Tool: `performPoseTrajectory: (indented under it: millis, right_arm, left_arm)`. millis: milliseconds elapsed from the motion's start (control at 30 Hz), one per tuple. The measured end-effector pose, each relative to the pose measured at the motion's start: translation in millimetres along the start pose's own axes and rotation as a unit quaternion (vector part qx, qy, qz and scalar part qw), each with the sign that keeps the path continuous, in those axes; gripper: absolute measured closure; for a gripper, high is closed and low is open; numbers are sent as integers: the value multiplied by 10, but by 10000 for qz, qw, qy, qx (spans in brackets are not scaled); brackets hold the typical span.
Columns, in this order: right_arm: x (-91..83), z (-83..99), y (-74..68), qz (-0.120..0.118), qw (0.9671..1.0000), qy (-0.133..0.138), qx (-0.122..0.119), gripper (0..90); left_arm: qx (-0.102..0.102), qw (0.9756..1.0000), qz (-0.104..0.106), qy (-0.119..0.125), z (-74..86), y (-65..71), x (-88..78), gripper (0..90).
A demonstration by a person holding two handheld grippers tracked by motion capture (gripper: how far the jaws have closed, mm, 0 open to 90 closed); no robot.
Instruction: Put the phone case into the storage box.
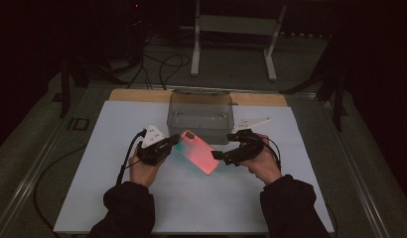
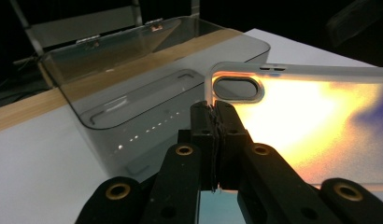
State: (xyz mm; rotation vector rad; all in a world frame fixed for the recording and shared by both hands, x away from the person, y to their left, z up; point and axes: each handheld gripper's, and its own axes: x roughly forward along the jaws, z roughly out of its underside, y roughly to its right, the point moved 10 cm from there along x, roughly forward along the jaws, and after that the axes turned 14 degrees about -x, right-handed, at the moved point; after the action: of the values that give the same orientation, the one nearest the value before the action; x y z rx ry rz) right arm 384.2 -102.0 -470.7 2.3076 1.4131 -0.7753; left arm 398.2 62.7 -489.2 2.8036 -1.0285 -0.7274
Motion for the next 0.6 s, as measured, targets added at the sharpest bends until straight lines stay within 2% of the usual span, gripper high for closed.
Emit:
performPoseTrajectory:
  millis: [167, 267, 400, 533, 600]
  right_arm:
    - [64, -15, -50, -161, 9998, -70, 122, 82]
    - [120, -20, -99, -365, 9990, -157, 221, 89]
    - [159, -38, -137, -492, 9982, -201, 265, 160]
    - [208, -59, -148, -558, 9972, -267, 419, 294]
    - [217, -69, -176, -717, 9960, -258, 471, 363]
  left_arm:
    - [123, 9998, 164, 52, -2, 63, -9, 888]
    - [154, 9996, 233, 75, -8, 85, -16, 888]
    - [195, 9992, 341, 111, -7, 131, -15, 888]
    - [247, 9986, 454, 104, 3, 175, -5, 887]
    - [272, 9984, 486, 103, 6, 183, -6, 888]
